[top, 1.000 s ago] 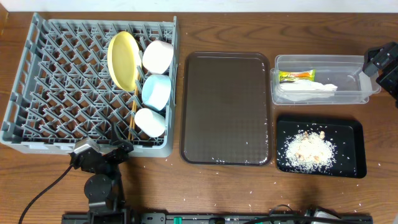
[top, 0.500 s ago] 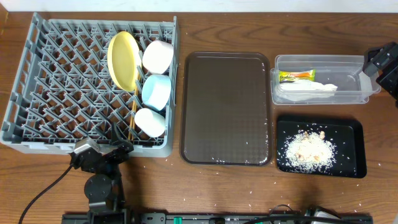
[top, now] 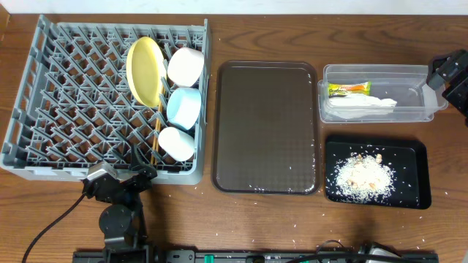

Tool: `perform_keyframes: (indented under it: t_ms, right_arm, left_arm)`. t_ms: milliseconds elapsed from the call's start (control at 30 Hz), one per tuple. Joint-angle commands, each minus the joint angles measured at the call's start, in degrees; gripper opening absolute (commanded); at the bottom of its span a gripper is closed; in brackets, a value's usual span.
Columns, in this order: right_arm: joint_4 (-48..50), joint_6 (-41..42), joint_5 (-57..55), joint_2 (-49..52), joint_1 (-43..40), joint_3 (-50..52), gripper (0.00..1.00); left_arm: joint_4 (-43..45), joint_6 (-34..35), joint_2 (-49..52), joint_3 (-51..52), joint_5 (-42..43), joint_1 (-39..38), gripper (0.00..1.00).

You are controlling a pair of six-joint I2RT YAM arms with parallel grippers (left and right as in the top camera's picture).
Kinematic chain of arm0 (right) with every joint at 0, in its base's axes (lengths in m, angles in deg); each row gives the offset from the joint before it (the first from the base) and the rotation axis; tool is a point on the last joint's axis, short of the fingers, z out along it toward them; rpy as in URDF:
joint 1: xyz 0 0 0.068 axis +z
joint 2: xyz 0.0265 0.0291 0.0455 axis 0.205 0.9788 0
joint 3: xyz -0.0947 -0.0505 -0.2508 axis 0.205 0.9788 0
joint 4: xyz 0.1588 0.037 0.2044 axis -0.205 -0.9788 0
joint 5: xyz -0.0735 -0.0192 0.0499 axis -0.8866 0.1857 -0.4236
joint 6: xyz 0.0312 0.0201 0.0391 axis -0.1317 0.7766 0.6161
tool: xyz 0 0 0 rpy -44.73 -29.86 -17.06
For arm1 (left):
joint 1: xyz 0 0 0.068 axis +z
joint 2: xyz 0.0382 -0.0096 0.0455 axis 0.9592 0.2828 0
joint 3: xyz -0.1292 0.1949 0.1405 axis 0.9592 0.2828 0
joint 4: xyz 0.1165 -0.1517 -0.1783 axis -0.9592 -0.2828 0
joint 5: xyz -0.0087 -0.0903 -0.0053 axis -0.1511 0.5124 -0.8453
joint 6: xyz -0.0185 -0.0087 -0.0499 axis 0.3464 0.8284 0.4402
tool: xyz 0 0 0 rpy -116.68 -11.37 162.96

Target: Sort waste into correct bins and load items into the dishwasher

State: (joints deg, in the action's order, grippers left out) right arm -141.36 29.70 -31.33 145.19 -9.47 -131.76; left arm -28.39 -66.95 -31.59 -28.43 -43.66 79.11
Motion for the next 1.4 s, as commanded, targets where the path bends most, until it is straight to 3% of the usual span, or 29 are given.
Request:
perform_keyframes:
  t_ms: [0, 333, 500, 767, 1033, 1233, 1367]
  right_arm:
    - [-0.04, -1.97, -2.27, -0.13, -0.39, -0.02, 0.99]
    - [-0.63, -7.96, -6.58, 0.04, -0.31, 0.15, 0.99]
    - [5.84, -13.31, -8.50, -3.50, 2.82, 6.05, 0.99]
    - [28.50, -13.53, -19.19, -19.67, 13.49, 33.27, 0.99]
    - [52.81, -11.21, -19.43, -37.55, 18.34, 64.57, 0.99]
    - [63.39, -8.90, -19.52, -50.03, 19.96, 82.75, 0.99]
    - [64.52, -7.98, -21.40, -57.88, 21.49, 90.36, 0.99]
  left_arm:
    - [-1.40, -0.98, -0.35, 1.62, 0.31, 0.17, 0.93]
    - [-1.40, -0.98, -0.35, 1.62, 0.33, 0.17, 0.93]
    - [-1.40, -1.01, -0.35, 1.62, 0.31, 0.17, 0.93]
    - [-1.40, -0.98, -0.35, 1.62, 0.31, 0.17, 0.93]
    - [-1.40, -0.98, -0.35, 1.62, 0.31, 0.17, 0.93]
    - [-1.40, -0.98, -0.35, 1.62, 0.31, 0.17, 0.93]
    - [-1.40, -0.98, -0.35, 1.62, 0.33, 0.17, 0.93]
